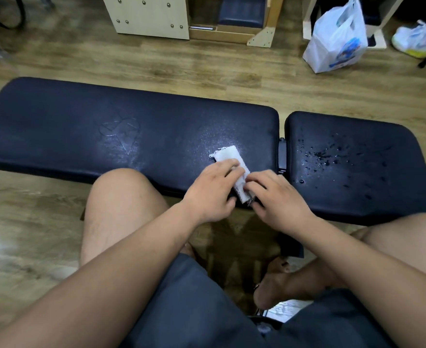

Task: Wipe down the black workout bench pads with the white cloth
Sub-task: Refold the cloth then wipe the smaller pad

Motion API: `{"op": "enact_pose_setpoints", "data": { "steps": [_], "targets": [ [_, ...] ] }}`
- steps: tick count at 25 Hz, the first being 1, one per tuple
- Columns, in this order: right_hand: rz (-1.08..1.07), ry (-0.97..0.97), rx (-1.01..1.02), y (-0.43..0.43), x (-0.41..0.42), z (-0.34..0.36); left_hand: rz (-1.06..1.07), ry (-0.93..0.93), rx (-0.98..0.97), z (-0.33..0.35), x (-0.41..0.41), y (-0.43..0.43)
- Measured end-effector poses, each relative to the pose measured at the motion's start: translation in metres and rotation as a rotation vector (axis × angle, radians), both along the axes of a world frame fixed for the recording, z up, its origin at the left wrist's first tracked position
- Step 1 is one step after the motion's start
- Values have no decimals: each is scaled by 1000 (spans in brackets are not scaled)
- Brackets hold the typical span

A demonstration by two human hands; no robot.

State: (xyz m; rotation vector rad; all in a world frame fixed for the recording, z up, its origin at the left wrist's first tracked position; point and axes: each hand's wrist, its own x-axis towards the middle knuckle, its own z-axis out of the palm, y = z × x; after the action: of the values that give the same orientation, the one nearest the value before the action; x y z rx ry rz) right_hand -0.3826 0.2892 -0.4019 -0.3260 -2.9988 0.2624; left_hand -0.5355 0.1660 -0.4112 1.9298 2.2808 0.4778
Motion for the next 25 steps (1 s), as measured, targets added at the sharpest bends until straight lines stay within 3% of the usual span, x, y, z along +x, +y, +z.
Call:
{"op": "enact_pose_setpoints", "data": {
  "steps": [4, 7, 9, 11, 14, 17, 19, 23, 25],
  "targets": [
    [130, 45, -8, -4, 5, 5, -78, -176, -22, 3, 1, -4],
    [66, 81, -194, -3, 7, 15, -45, -406, -6, 0, 2, -1],
    [-20, 70, -354, 4, 1, 24, -4, -404, 27, -2, 3, 1],
    [-79, 76, -443, 13, -16, 31, 79, -423, 17, -1, 5, 2],
    [-204, 117, -488, 26, -46, 33, 315, -670, 52, 8, 6, 7],
    [-306, 9, -509, 36, -67, 23, 525, -821, 81, 11, 6, 14],
    [-360, -6, -554, 38, -72, 20, 581, -827, 62, 9, 5, 17],
    [-404, 125, -914, 31, -45, 35, 604, -942, 55, 3, 1, 19],
    [-363, 62, -912, 25, -21, 37, 613, -1007, 68, 1, -1, 18]
  ]
}}
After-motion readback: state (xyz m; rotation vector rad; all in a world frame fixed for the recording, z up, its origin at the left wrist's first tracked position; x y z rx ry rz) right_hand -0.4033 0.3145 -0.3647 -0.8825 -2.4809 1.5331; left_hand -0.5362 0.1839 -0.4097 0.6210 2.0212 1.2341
